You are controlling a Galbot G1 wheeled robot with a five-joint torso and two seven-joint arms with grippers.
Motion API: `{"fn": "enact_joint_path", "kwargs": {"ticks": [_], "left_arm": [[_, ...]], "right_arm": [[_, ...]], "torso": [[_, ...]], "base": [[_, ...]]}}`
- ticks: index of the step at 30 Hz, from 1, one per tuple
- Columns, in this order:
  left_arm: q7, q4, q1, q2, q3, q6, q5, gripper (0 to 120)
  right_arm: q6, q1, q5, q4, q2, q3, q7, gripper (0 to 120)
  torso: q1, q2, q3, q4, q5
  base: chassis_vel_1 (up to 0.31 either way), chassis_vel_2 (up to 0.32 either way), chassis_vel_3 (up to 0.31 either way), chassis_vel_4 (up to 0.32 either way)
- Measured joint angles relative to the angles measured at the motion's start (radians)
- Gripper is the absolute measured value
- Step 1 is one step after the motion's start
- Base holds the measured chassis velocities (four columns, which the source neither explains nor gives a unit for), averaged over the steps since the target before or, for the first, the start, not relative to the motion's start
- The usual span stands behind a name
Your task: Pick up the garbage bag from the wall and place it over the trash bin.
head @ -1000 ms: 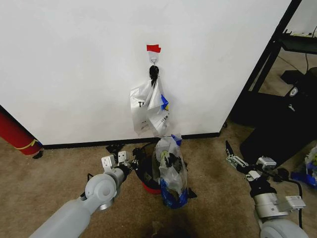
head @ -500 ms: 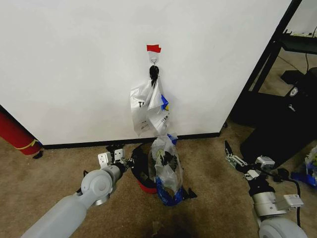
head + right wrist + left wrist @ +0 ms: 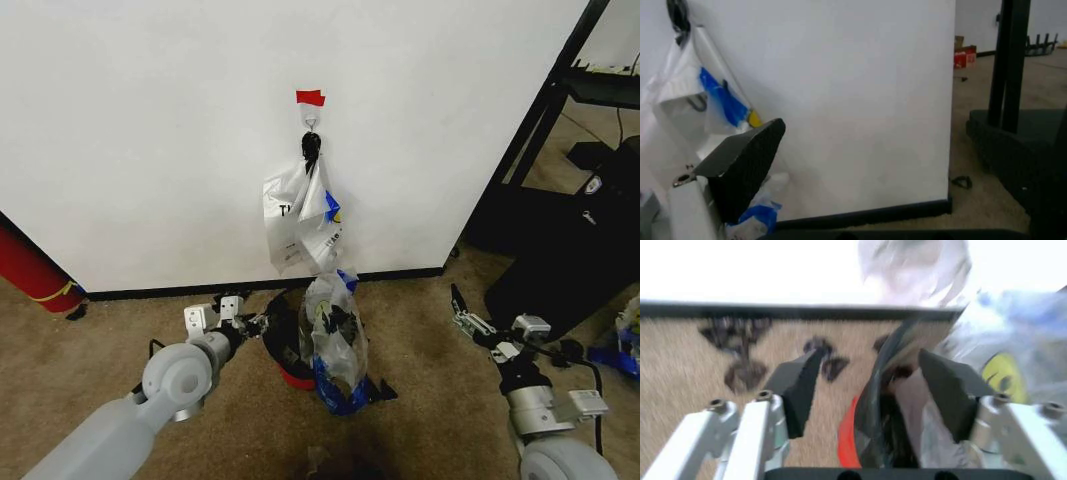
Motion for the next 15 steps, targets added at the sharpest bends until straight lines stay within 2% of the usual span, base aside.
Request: {"fn": "enact_joint_path", "kwargs": {"ticks": [3, 6, 7, 11, 15], "left_arm": [[-0.002, -0.083, -0.019, 0.025, 0.031, -0.005, 0.053, 79], [0.015, -0.156, -0.077, 0.051, 0.133, -0.002, 0.153, 93], [0.015, -0.156, -0.077, 0.051, 0.133, -0.002, 0.153, 93], [0.079, -0.193, -0.178, 0.078, 0.26, 0.03, 0.24, 100], [0.097, -0.178, -0.285, 0.082, 0.349, 0.066, 0.244, 100]], "right_arm": [[-0.018, 0.007, 0.0, -0.012, 0.004, -0.004, 0.022, 100], [-0.042, 0.021, 0.002, -0.023, 0.01, -0.015, 0.05, 100], [-0.042, 0.021, 0.002, -0.023, 0.01, -0.015, 0.05, 100], [-0.086, 0.042, 0.013, -0.028, 0.015, -0.032, 0.089, 100], [-0.109, 0.053, 0.018, -0.029, 0.015, -0.039, 0.111, 100]], "torso": [[0.0, 0.0, 0.0, -0.0003, 0.0004], [0.0, 0.0, 0.0, -0.0006, 0.0003], [0.0, 0.0, 0.0, -0.0006, 0.0003], [0.0, 0.0, 0.0, -0.0003, 0.0003], [0.0, 0.0, 0.0, 0.0, 0.0003]], "base": [[0.0, 0.0, 0.0, 0.0], [0.0, 0.0, 0.0, 0.0], [0.0, 0.0, 0.0, 0.0], [0.0, 0.0, 0.0, 0.0], [0.0, 0.0, 0.0, 0.0]]}}
